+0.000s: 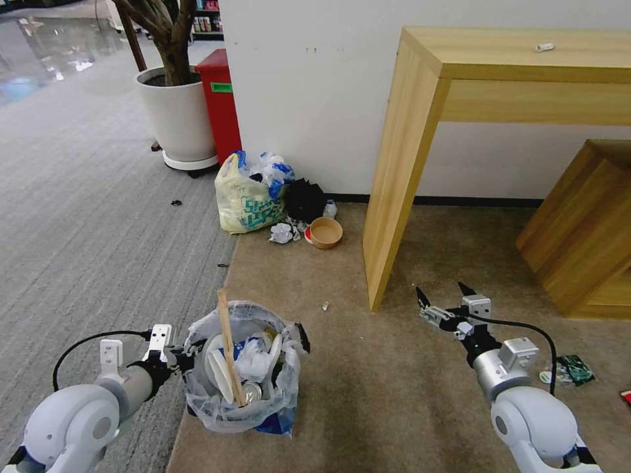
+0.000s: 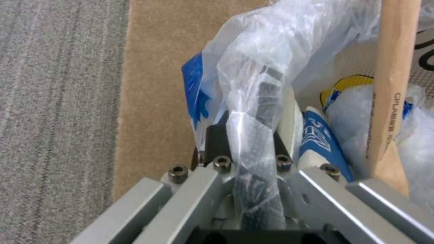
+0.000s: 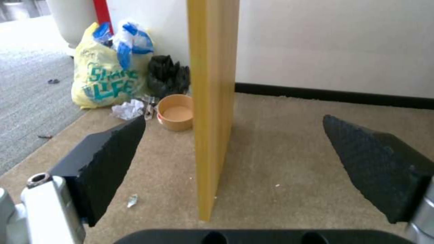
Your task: Pick up the trash bin and place the garbage on the floor into it.
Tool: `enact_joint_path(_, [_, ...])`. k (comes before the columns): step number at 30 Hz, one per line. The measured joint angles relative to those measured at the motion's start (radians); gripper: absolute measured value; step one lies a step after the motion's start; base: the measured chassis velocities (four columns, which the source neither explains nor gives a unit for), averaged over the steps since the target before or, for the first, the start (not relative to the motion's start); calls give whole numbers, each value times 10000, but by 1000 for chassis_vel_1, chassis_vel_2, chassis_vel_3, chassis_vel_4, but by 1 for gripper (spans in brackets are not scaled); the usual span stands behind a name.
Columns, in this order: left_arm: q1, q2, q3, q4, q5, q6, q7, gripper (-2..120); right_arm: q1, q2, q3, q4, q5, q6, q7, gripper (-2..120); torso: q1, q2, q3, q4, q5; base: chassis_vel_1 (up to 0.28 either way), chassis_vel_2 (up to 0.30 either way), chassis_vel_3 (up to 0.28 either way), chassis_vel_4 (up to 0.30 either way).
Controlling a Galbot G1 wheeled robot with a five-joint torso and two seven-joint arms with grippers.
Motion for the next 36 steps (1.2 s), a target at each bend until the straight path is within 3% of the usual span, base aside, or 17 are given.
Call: enact_joint_path(36, [254, -157, -36, -256, 185, 0, -24, 0, -159, -4, 15, -155, -49, 280, -43, 100, 2, -2, 1, -1, -4, -188, -193, 188, 186])
